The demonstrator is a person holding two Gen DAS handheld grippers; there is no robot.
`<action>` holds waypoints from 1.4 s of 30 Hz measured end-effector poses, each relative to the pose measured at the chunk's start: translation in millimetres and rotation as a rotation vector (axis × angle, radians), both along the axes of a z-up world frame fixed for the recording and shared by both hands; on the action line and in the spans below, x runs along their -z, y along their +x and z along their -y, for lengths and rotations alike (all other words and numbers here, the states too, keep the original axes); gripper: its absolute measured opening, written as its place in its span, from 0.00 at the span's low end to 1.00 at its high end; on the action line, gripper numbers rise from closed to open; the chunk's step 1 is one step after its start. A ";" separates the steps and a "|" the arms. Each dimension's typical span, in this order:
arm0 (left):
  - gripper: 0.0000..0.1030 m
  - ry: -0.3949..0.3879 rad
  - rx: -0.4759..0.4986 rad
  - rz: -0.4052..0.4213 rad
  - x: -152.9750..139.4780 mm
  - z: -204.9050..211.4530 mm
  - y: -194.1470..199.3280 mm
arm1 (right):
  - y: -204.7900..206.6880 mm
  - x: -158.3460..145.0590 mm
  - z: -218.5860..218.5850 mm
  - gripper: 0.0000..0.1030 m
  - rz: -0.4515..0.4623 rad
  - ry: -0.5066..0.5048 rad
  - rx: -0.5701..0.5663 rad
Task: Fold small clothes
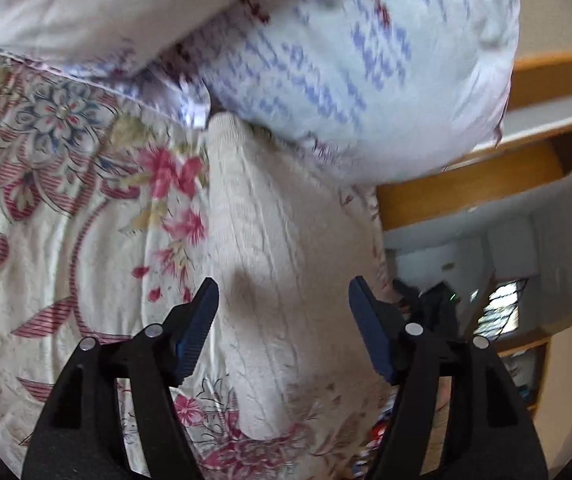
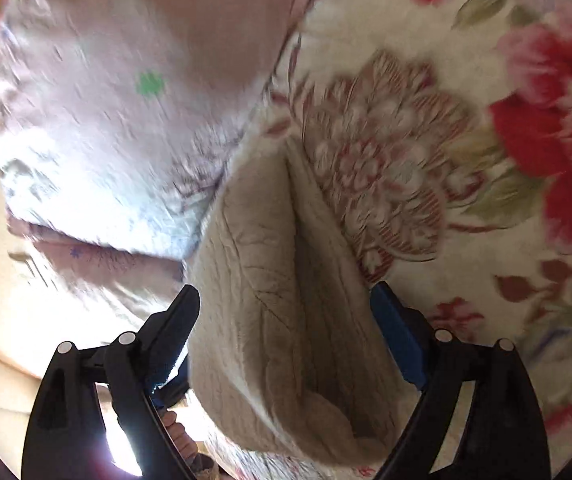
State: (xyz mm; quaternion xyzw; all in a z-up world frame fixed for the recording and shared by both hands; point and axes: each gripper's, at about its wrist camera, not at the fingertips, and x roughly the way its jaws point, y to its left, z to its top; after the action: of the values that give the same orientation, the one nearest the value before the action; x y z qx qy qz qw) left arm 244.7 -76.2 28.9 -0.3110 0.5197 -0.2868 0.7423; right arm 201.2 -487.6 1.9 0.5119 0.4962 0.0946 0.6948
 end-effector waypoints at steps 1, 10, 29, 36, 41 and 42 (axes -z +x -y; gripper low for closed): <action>0.67 0.035 0.012 0.010 5.3 3.5 -3.8 | 3.2 1.5 -4.4 0.88 0.003 -0.001 -0.020; 0.44 0.100 -0.014 -0.022 26.3 43.3 3.3 | 0.8 -2.8 -43.3 0.39 0.060 0.014 -0.116; 0.56 0.215 -0.194 0.236 -21.6 -134.9 -73.2 | -31.7 -38.2 -167.4 0.53 0.178 -0.064 -0.384; 0.60 0.313 -0.094 0.290 -31.3 -101.9 -123.3 | -23.5 -31.4 -176.7 0.09 0.115 -0.348 -0.267; 0.65 0.387 -0.092 0.270 -21.2 -105.9 -161.6 | -40.5 -45.7 -197.7 0.24 0.143 -0.517 -0.298; 0.75 0.415 -0.105 0.277 -20.4 -104.8 -168.6 | -48.9 -52.6 -196.3 0.41 0.162 -0.550 -0.287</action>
State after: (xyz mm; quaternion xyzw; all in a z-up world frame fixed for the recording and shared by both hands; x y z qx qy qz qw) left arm 76.1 28.6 49.3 -0.1365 0.4440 -0.1748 0.8682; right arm 152.3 -291.3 54.5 0.2205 0.5134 0.0943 0.8240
